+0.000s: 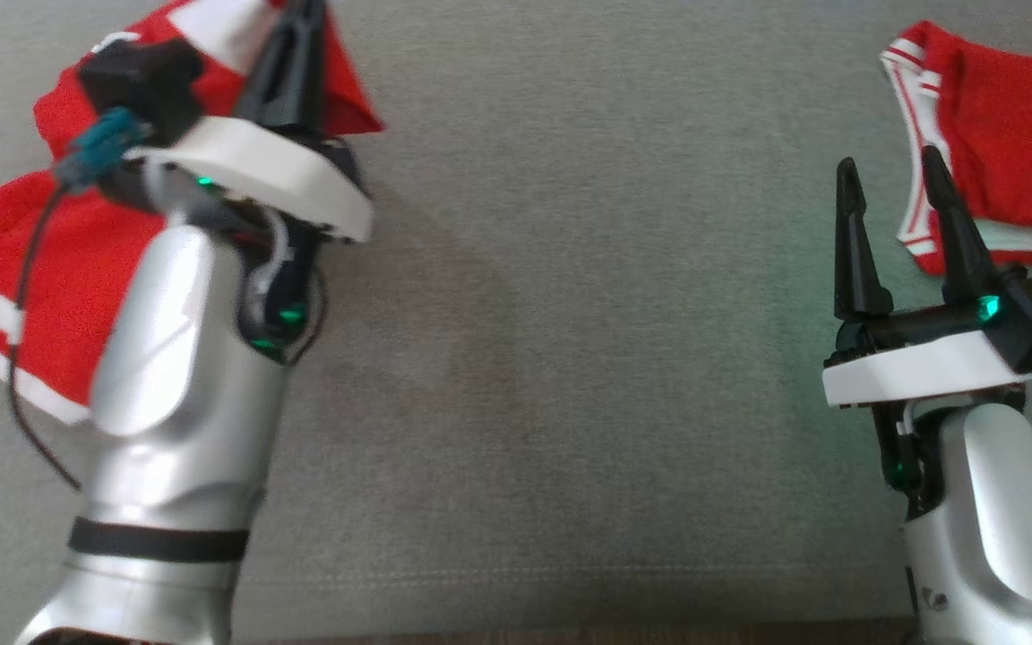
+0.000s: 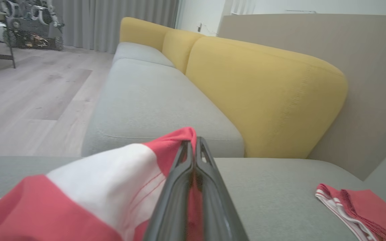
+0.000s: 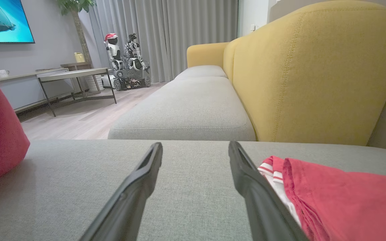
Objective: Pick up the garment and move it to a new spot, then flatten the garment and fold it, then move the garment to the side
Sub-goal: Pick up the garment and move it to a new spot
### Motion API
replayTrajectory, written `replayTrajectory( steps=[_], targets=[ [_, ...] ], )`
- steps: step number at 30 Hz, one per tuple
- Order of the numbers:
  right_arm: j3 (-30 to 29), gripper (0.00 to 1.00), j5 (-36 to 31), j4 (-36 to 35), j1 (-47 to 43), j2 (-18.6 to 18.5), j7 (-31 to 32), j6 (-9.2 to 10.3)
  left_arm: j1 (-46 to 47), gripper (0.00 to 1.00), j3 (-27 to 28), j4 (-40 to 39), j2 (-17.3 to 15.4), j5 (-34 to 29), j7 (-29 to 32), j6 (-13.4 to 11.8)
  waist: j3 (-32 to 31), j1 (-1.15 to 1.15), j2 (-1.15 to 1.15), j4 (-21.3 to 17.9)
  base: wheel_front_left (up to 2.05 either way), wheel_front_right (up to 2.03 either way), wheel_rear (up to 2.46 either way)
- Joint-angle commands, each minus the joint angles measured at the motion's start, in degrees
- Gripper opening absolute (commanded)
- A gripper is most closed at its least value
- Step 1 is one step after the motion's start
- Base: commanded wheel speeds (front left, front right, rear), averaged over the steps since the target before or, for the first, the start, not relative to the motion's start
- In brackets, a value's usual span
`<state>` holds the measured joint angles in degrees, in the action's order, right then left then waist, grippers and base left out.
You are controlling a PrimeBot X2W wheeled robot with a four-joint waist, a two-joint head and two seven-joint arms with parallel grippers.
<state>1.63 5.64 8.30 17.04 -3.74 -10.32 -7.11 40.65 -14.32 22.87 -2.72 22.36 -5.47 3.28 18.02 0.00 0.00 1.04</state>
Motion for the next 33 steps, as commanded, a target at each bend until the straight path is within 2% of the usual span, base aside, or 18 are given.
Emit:
replayTrajectory(
  steps=[1, 6, 15, 19, 23, 24, 29, 33],
  targets=[
    [1.4, 1.0, 0.5, -1.5, 1.8, 0.6, -0.7, -0.37, 1.1, 0.0, 0.5, -3.0, -0.9, 0.5, 0.3, -0.5, 0.3, 0.0, 0.0, -1.3, 0.0, 0.0, 0.0],
    [1.9, 1.0, 1.1, -0.5, 2.4, 0.8, -1.6, -0.37, 2.0, 0.0, -6.5, -5.7, -0.2, 3.0, 0.5, -2.9, 0.7, 0.0, 0.0, -4.1, 0.0, 0.0, 0.0],
    [3.9, 1.0, 3.6, 1.3, 3.7, 0.8, -3.1, -0.37, 7.8, 0.0, -23.7, -5.9, -0.2, 12.4, -3.7, -11.8, 2.1, 0.0, 0.0, -9.2, 0.0, 0.0, 0.0],
    [5.4, 1.0, 5.2, 2.4, 4.5, 0.9, -3.7, -0.37, 12.7, 0.0, -28.3, -3.7, -0.2, 16.5, -6.6, -15.3, 2.6, 0.0, 0.0, -11.8, 0.0, 0.0, 0.0],
    [6.2, 1.0, 6.3, 3.2, 5.2, 0.9, -4.2, -0.37, 17.6, 0.02, -30.2, -0.4, -0.2, 20.2, -8.6, -17.9, 3.3, 0.0, 0.0, -13.5, 0.0, 0.0, 0.0],
    [6.3, 1.0, 6.5, 3.4, 5.4, 0.9, -4.3, -0.37, 18.5, 1.0, -30.4, 0.5, -0.2, 21.2, -8.9, -18.3, 3.4, 0.0, 0.0, -13.8, 0.0, 0.0, 0.0],
    [6.6, 1.0, 7.3, 3.9, 5.7, 0.9, -4.5, -0.37, 20.8, 1.0, -32.3, 4.8, -0.2, 23.3, -9.4, -18.4, 3.8, 0.0, 0.0, -14.0, 0.0, 0.0, 0.0],
    [5.7, 1.0, 7.5, 3.9, 5.6, 0.9, -4.6, -0.37, 21.0, 1.0, -30.8, 6.6, -0.2, 22.8, -9.5, -18.1, 4.1, 0.0, 0.0, -12.3, 0.0, 0.0, 0.0]
  ],
)
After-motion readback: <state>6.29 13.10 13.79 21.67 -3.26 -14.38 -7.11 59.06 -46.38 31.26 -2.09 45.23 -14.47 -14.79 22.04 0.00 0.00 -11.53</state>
